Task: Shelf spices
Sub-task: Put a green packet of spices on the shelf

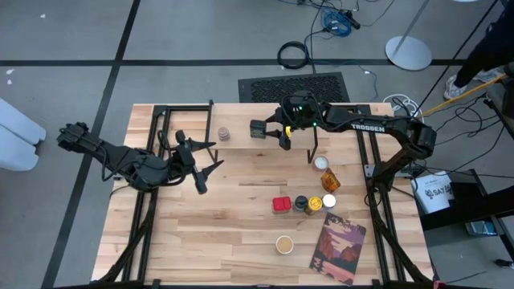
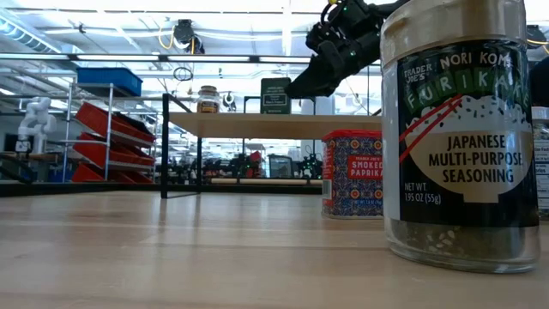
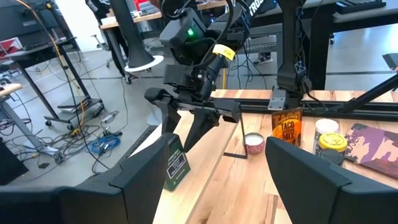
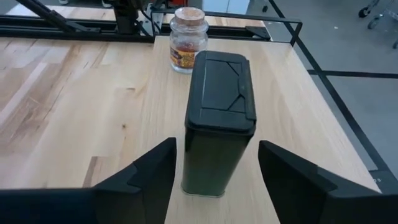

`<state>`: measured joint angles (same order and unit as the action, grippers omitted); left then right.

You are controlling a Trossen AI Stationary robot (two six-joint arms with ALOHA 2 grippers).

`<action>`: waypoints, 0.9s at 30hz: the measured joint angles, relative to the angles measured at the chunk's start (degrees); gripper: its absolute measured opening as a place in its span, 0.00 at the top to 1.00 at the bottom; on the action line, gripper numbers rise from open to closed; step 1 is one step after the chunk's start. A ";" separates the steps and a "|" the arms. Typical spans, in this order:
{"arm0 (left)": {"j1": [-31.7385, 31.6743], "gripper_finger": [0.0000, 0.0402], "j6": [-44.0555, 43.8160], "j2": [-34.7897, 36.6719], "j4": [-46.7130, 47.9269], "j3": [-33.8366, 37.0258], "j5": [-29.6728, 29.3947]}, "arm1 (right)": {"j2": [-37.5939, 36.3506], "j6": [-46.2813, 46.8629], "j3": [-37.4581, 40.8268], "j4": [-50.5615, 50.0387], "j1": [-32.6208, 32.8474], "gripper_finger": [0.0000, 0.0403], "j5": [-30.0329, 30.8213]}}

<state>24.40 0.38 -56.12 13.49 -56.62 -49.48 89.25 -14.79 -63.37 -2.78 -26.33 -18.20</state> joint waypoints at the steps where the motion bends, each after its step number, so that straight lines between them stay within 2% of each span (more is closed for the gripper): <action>1: 0.00 0.31 0.00 0.00 0.06 0.00 -0.02 | -0.01 0.02 0.00 -0.06 0.00 0.46 -0.01; 6: 0.00 0.31 -0.12 0.00 1.35 0.02 0.01 | -3.69 -0.59 0.02 -5.69 -0.33 0.41 0.40; 16: -0.05 0.31 -3.34 0.00 2.55 0.04 0.60 | -19.64 2.20 0.02 -23.20 1.33 0.38 0.34; 19: -0.42 0.31 -4.84 0.00 1.91 0.04 5.36 | -23.91 4.64 0.02 -26.03 4.28 0.38 0.24; 24: -3.01 0.31 -9.38 -1.97 0.46 0.04 16.66 | -28.10 8.89 0.02 -28.62 11.26 0.38 0.28; 27: -4.15 0.31 -9.29 -4.13 0.56 0.04 18.25 | -28.95 10.85 0.02 -29.55 15.90 0.38 3.46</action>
<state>20.25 -8.91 -60.25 14.04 -56.58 -31.23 60.31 -3.93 -63.35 -32.33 -10.42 -14.74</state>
